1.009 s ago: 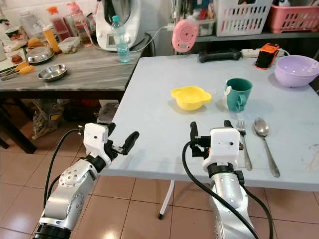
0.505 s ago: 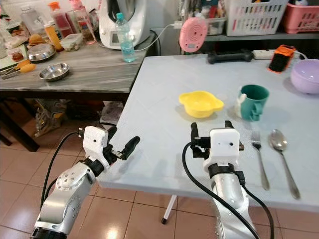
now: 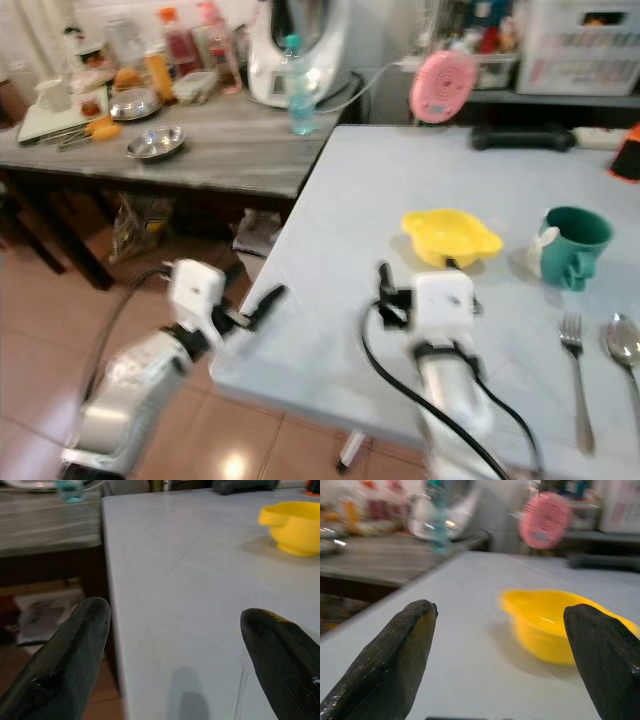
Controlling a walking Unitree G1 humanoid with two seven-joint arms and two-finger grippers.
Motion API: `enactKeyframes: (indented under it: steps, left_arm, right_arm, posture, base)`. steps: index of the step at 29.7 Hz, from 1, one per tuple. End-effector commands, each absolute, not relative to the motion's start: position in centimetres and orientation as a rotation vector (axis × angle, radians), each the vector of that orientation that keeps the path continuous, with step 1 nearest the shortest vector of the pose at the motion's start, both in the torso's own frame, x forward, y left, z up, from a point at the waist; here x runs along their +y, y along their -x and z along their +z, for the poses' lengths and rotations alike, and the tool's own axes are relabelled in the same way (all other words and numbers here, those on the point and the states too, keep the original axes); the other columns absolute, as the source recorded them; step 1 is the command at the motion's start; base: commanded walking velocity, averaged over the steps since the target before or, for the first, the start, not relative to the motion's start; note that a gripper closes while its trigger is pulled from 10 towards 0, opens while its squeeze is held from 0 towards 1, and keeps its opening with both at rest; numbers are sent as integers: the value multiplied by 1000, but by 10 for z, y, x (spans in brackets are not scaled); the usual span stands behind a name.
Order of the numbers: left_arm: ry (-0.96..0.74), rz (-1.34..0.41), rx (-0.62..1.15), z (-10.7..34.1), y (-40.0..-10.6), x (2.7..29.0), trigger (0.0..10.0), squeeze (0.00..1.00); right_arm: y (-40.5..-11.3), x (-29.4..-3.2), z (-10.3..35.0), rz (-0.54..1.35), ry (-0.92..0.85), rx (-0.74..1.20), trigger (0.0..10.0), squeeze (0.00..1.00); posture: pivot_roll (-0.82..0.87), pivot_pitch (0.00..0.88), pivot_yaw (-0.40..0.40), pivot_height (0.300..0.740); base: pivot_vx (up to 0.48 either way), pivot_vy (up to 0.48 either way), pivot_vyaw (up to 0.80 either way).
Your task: Setting the table
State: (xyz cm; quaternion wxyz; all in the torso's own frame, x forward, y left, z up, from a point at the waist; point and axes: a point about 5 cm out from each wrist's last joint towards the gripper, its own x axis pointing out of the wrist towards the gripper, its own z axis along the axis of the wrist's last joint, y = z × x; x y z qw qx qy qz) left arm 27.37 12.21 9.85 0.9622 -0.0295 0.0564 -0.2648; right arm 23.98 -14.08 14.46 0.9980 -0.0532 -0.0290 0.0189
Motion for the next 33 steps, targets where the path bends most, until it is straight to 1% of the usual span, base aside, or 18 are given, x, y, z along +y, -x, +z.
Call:
enactKeyframes:
  steps: [1, 9, 14, 16, 18, 23, 30, 33]
  left_arm:
    - [63, -587, 91, 105, -275, 109, 10000, 0]
    - [53, -624, 110, 103, -271, 106, 10000, 0]
    - [53, -675, 127, 101, -267, 105, 10000, 0]
    - [55, -716, 132, 101, -264, 103, 10000, 0]
    - [43, -801, 139, 102, -259, 99, 10000, 0]
    - [25, -888, 153, 104, -254, 97, 10000, 0]
    - [5, -935, 171, 104, -253, 100, 10000, 0]
    - [1, -955, 179, 104, -251, 100, 10000, 0]
  right_arm:
    - [-240, -148, 144, 11, 120, -47, 10000, 0]
    - [-239, -148, 139, 6, 136, -21, 10000, 0]
    - [-242, -147, 140, 25, 185, -13, 10000, 0]
    - [-245, -146, 140, 44, 205, 0, 10000, 0]
    - [-252, -146, 143, 61, 240, 12, 10000, 0]
    - [-263, -145, 148, 115, 285, 29, 10000, 0]
    - [-280, -139, 156, 238, 335, 88, 10000, 0]
    - [-283, -144, 160, 230, 372, 124, 10000, 0]
  posture:
    - [-150, 8, 111, 740]
    - [-147, 15, 111, 740]
    - [-150, 15, 109, 740]
    - [-150, 17, 105, 740]
    - [-150, 21, 102, 740]
    - [-149, 29, 100, 740]
    - [-150, 37, 97, 740]
    - [-148, 38, 91, 740]
  base:
    - [330, 0, 0]
    - [325, 0, 0]
    - [0, 0, 0]
    - [0, 0, 0]
    - [0, 0, 0]
    - [0, 0, 0]
    - [0, 0, 0]
    - [0, 0, 0]
